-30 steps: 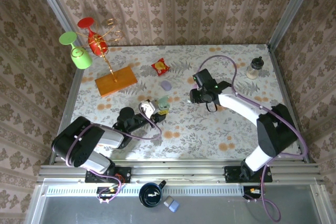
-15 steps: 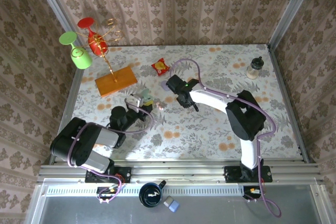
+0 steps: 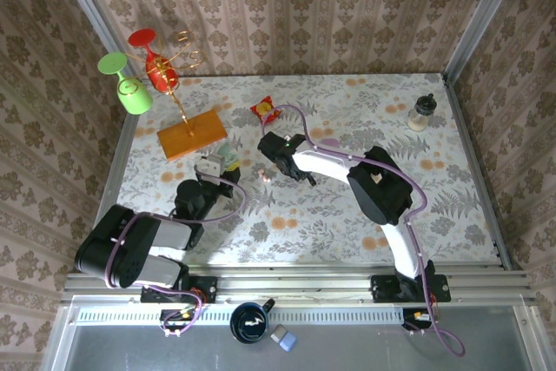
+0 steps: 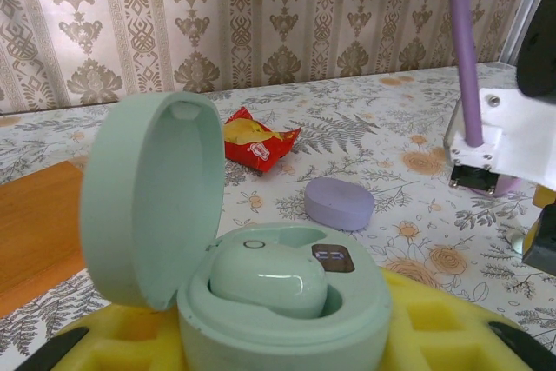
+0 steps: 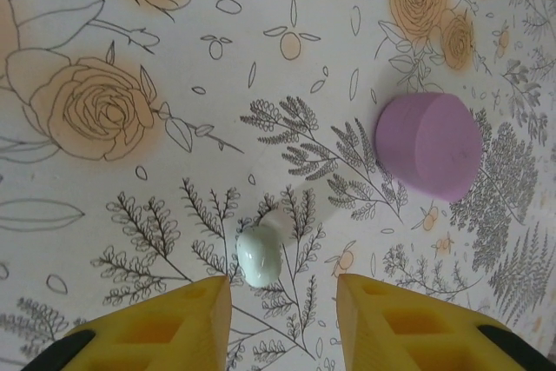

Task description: Insert wireless bluetooth earbuds into charging case

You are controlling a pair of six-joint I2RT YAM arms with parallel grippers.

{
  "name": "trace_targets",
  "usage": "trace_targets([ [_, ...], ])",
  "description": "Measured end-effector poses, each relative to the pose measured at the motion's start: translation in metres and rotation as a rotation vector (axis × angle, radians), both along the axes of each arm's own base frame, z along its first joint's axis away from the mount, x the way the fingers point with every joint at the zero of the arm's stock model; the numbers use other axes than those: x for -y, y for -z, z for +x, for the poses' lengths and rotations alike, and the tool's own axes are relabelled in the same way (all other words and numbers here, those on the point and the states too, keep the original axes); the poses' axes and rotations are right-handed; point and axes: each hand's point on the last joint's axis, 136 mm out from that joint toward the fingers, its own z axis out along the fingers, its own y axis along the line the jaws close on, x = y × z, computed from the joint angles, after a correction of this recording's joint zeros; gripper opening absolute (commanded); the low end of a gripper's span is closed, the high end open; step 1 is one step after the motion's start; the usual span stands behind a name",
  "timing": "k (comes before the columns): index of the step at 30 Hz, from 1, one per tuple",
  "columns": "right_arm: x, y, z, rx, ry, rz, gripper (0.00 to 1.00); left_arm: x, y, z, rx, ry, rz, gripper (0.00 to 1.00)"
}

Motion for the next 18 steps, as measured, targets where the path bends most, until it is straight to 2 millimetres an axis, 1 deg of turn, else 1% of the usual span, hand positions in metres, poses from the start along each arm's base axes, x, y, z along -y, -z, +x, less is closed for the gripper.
trace_targets([
  [6, 0.004, 0.008, 0.000, -0.015, -0.013, -0.059, 0.35, 0.000, 0.000, 0.000, 0.001, 0.001, 0.000, 0.27],
  [18, 0.006, 0.018, -0.001, -0.034, -0.020, -0.088, 0.32, 0.000, -0.001, 0.000, 0.003, 0.003, -0.001, 0.27],
])
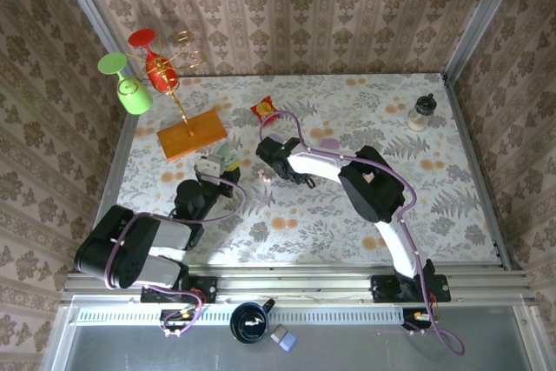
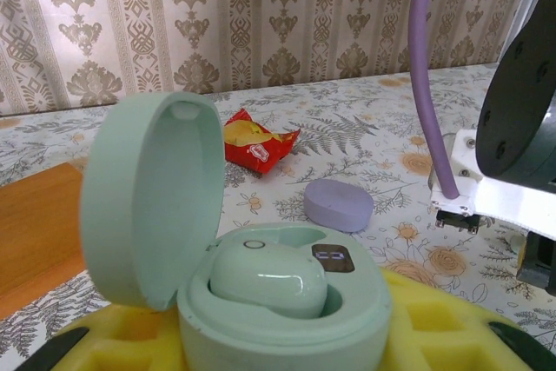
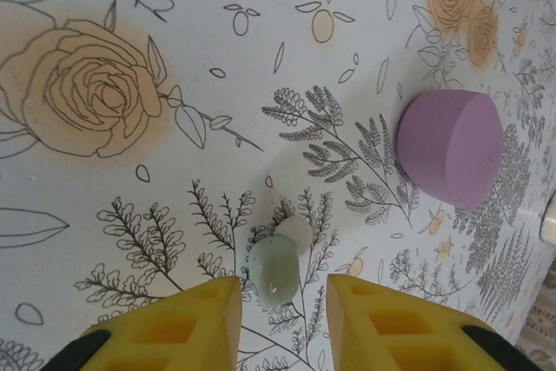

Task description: Insert wireless bluetooth earbuds into charging case

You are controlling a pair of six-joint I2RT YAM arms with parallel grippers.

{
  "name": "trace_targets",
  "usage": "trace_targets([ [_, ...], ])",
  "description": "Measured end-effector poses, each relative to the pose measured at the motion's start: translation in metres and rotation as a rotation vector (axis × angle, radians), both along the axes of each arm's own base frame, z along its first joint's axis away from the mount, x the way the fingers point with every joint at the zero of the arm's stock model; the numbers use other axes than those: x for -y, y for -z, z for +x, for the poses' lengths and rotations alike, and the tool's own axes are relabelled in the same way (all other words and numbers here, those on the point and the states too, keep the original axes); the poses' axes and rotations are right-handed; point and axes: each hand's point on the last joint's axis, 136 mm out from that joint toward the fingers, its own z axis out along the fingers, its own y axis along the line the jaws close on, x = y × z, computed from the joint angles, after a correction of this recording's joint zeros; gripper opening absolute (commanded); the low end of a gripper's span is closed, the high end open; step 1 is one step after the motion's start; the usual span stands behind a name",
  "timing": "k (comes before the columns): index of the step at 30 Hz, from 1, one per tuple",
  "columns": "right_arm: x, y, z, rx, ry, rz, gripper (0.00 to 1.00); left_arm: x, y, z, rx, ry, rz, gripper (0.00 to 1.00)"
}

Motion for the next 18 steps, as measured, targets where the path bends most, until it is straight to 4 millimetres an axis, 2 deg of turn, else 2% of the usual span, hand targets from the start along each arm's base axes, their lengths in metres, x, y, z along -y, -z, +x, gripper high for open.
trace_targets([
  [5, 0.0014, 0.0088, -0.0009, -0.015, 0.000, -0.016, 0.31, 0.0009, 0.0000, -0.0005, 0.000, 0.006, 0.000, 0.27],
  [11, 0.0014, 0.0091, 0.0007, -0.012, -0.001, -0.022, 0.29, 0.0018, 0.0000, -0.0010, 0.000, 0.012, 0.000, 0.27],
  [18, 0.0031, 0.0096, 0.0029, -0.012, 0.006, -0.024, 0.22, 0.0029, 0.0000, -0.0017, 0.000, 0.019, -0.001, 0.27],
])
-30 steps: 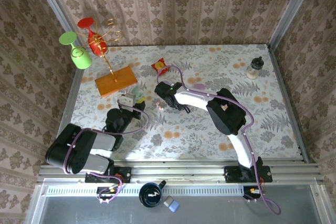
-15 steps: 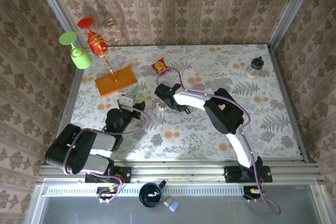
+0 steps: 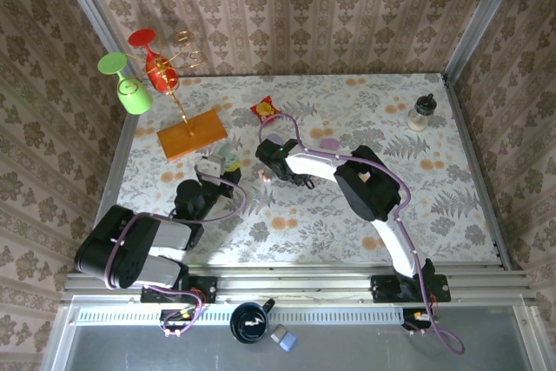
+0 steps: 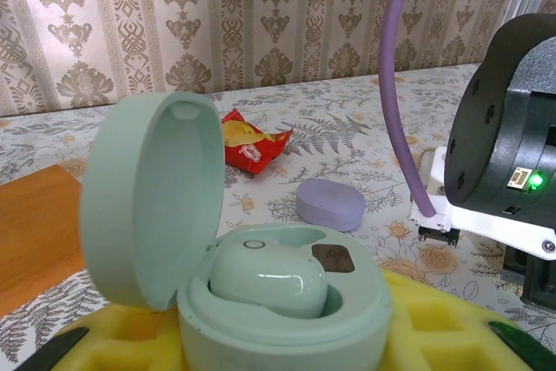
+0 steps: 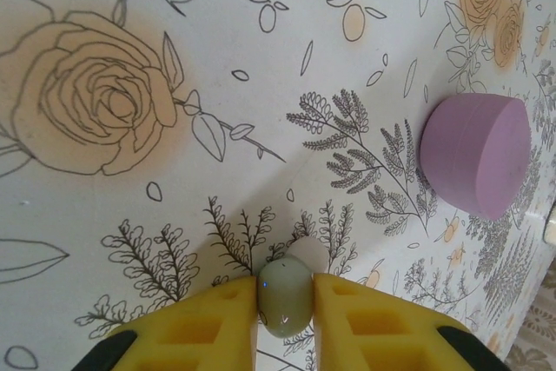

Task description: Insert wireless bluetooth earbuds into charging case

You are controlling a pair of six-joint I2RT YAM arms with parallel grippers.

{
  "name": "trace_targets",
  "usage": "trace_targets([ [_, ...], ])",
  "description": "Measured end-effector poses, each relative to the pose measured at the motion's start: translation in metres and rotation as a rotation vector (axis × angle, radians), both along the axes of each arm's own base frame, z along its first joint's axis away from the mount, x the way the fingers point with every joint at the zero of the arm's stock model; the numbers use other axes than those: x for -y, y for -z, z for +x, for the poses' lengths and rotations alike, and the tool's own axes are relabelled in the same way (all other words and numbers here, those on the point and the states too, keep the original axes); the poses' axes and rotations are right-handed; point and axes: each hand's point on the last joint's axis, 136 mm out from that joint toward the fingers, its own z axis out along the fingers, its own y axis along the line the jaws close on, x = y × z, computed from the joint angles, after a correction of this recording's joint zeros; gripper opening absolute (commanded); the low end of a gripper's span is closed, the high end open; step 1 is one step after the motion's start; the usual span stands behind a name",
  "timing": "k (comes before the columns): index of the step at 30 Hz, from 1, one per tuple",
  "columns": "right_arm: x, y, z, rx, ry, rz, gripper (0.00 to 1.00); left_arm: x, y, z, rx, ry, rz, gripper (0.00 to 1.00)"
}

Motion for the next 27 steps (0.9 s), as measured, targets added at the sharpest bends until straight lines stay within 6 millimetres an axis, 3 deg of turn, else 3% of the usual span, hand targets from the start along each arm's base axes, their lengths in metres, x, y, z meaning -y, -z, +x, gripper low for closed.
trace_targets([
  [7, 0.002, -0.001, 0.000, -0.004, 0.044, 0.062, 0.21, 0.003, 0.000, -0.002, 0.003, 0.020, 0.005, 0.27],
  [16, 0.019, -0.029, -0.023, -0.057, 0.294, 0.479, 0.21, 0.010, 0.000, -0.006, 0.006, 0.055, 0.010, 0.27],
  [27, 0.021, -0.029, -0.063, -0.231, 0.480, 0.904, 0.21, 0.051, 0.004, -0.028, 0.038, 0.254, 0.070, 0.27],
])
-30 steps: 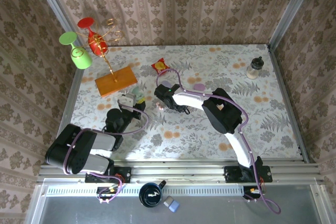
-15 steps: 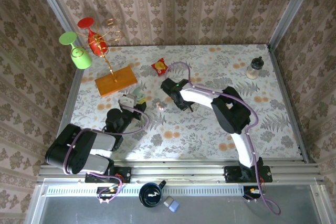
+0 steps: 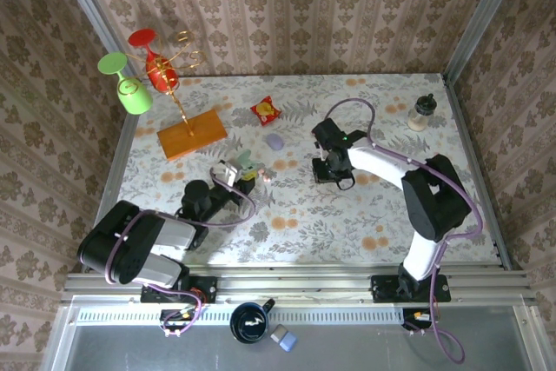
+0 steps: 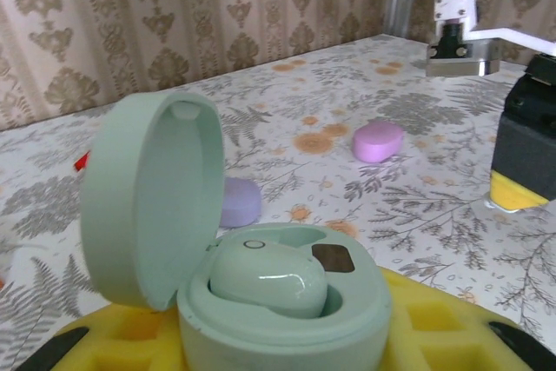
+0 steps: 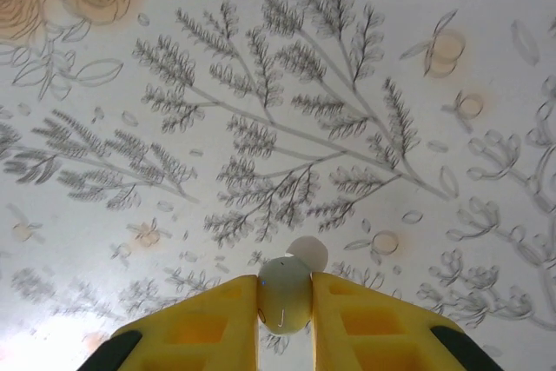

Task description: Insert wireless bluetooth earbuds into charging case

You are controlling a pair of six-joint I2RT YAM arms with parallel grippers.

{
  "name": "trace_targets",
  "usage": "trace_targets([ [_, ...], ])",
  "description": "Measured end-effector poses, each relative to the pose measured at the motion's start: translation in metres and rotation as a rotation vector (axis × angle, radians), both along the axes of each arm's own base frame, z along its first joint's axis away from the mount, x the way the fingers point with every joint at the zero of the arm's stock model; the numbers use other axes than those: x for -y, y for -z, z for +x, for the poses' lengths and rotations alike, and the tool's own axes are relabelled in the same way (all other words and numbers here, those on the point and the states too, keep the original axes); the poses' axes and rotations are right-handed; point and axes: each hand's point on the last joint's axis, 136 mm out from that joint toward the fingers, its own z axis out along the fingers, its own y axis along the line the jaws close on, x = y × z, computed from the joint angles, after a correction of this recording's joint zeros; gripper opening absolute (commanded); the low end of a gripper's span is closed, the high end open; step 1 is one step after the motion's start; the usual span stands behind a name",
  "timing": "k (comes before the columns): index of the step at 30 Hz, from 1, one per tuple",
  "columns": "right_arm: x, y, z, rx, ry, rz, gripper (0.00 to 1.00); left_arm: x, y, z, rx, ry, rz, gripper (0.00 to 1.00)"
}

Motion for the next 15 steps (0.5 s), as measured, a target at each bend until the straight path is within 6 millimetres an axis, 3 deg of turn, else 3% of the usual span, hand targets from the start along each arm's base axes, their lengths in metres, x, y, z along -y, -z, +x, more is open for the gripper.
trace_targets([
  [15, -0.018, -0.002, -0.016, -0.121, 0.038, 0.369, 0.22, 0.022, 0.000, -0.013, 0.032, 0.124, 0.029, 0.27],
])
